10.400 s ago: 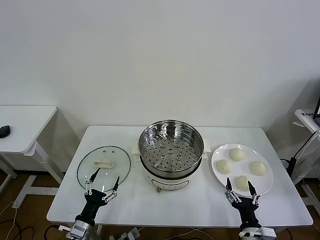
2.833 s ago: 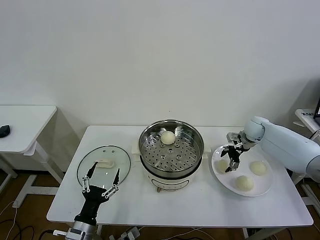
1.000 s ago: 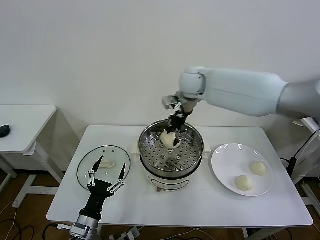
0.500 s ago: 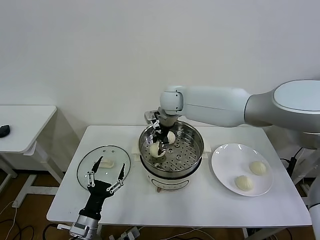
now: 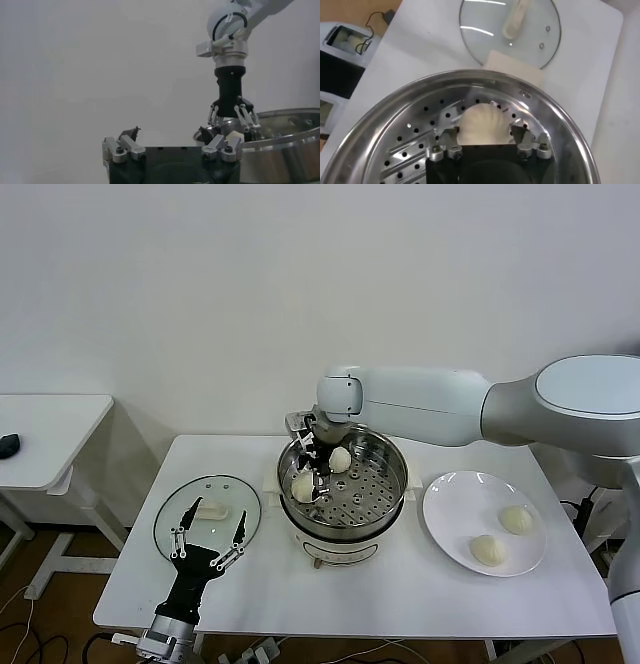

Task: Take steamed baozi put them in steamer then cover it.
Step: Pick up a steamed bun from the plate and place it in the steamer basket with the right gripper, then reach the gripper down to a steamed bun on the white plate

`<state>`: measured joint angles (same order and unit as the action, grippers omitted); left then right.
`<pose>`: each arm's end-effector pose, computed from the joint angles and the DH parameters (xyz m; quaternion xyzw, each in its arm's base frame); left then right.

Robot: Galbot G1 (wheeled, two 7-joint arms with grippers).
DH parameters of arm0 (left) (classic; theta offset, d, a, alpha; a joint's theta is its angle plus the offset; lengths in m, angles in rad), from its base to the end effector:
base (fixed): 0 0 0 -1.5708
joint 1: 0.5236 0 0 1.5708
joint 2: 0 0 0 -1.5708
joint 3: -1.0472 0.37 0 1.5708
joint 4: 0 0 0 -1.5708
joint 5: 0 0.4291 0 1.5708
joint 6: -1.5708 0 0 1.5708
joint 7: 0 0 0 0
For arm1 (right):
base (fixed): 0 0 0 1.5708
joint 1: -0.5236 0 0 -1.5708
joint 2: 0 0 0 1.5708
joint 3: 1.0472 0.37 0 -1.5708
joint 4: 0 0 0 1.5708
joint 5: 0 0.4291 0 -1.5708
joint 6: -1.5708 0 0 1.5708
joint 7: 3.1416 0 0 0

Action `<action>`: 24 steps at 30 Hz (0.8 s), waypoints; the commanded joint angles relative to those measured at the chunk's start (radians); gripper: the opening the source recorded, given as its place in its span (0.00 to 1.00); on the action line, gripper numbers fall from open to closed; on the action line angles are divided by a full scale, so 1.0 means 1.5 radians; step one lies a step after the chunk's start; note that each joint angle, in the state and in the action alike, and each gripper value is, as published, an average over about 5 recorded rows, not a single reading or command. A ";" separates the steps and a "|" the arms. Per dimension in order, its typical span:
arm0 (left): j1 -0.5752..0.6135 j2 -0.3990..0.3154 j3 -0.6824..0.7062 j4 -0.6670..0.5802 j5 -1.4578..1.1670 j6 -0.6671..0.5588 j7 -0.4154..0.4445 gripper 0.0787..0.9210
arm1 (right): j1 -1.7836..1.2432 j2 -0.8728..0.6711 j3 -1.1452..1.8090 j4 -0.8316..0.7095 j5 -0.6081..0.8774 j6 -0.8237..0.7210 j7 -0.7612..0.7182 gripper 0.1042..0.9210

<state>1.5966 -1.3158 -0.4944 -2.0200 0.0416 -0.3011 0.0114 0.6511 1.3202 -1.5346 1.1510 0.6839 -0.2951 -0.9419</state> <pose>0.2352 0.0354 -0.3558 0.0982 0.9838 0.1132 0.0981 0.6321 0.2003 -0.1040 0.6119 -0.4863 0.5470 0.2998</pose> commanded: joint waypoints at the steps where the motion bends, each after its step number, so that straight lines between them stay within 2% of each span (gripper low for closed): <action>1: 0.001 -0.001 -0.001 -0.001 0.000 0.000 0.000 0.88 | 0.039 -0.071 0.008 0.049 -0.002 -0.002 -0.021 0.88; 8: 0.004 -0.003 0.001 -0.011 0.003 0.003 0.001 0.88 | 0.124 -0.238 0.030 0.124 -0.068 0.036 -0.151 0.88; 15: 0.009 -0.003 0.007 -0.018 0.008 0.004 0.001 0.88 | 0.151 -0.415 0.022 0.120 -0.201 0.118 -0.279 0.88; 24: 0.014 -0.006 0.011 -0.020 0.010 0.002 0.001 0.88 | 0.050 -0.524 0.033 0.084 -0.301 0.151 -0.277 0.88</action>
<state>1.6170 -1.3237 -0.4779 -2.0482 0.0556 -0.2980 0.0129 0.7749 0.7212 -1.4929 1.2751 0.3637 -0.1231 -1.2814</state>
